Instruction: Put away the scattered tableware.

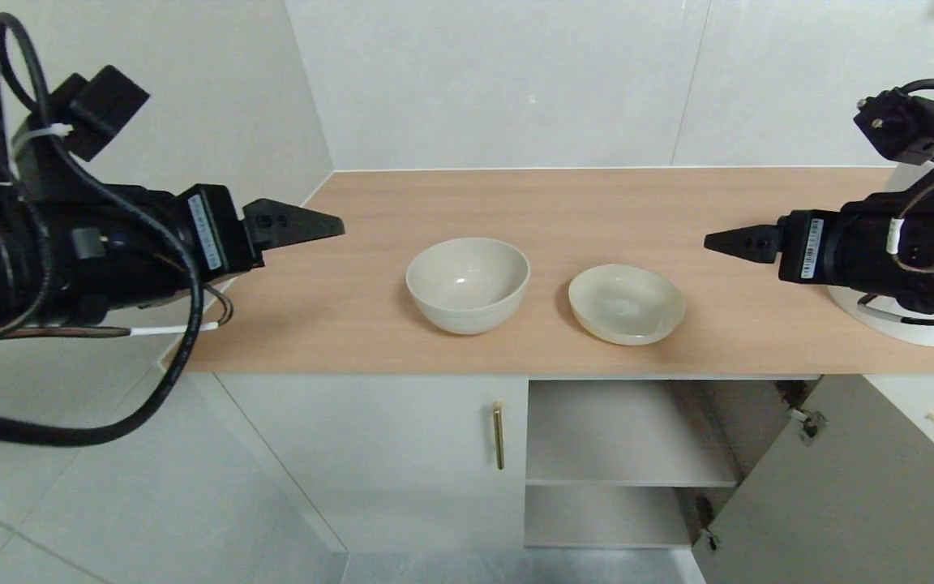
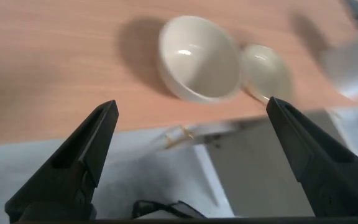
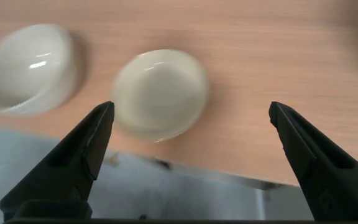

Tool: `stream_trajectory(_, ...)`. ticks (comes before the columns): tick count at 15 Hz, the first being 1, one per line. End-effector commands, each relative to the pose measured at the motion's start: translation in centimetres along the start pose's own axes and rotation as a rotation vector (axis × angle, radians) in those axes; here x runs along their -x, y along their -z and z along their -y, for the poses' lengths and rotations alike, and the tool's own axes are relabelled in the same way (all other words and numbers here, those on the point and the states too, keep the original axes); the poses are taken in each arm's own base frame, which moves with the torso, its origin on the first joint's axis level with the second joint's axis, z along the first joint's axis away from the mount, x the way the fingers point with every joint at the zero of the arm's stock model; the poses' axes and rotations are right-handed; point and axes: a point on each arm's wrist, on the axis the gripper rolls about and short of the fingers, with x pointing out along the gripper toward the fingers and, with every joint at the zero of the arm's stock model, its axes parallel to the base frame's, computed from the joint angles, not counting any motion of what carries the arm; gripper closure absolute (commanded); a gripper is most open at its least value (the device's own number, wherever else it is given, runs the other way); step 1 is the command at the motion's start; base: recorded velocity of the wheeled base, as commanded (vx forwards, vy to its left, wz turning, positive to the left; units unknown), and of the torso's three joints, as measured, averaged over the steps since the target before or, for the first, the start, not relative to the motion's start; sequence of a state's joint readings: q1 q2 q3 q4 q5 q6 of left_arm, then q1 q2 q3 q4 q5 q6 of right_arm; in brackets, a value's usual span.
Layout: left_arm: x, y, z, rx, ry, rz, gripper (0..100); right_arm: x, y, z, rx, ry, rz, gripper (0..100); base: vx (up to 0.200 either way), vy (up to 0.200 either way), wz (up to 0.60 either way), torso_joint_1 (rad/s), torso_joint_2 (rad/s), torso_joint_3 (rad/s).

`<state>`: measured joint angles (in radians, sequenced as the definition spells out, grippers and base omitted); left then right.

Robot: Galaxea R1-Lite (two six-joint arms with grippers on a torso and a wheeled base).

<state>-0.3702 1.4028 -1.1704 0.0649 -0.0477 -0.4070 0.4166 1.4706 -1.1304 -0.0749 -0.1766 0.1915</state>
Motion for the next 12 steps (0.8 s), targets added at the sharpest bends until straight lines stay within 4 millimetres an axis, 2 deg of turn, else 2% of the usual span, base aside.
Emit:
stream_trajectory(1, -3.6, 0.3, 0.8, -0.003, -0.079, -0.016, 0, -2.1, 0.8, -0.4, 0.011, 0.039, -0.039, 0, 0.0, 0.0, 0.0, 0.0, 0.0, 0.0)
stream_trajectory(4, -7.1, 1.3, 2.2, -0.029, -0.172, -0.016, 0, -2.2, 0.8, -0.6, -0.012, 0.057, -0.027, 0, 0.0, 0.0, 0.0, 0.0, 0.0, 0.0)
stream_trajectory(5, -8.7, 2.0, 2.0, -0.035, -0.208, -0.024, 0, -2.2, 0.9, -0.5, -0.013, 0.058, -0.031, 0, 0.0, 0.0, 0.0, 0.0, 0.0, 0.0)
stream_trajectory(9, -13.0, 3.6, 1.4, -0.037, -0.262, 0.009, 0, -2.7, 1.3, -0.6, -0.009, 0.061, -0.048, 0, 0.0, 0.0, 0.0, 0.0, 0.0, 0.0)
stream_trajectory(12, -14.8, 4.7, 1.1, -0.042, -0.285, 0.004, 0, -2.8, 1.4, -0.6, -0.008, 0.061, -0.051, 0, 0.0, 0.0, 0.0, 0.0, 0.0, 0.0)
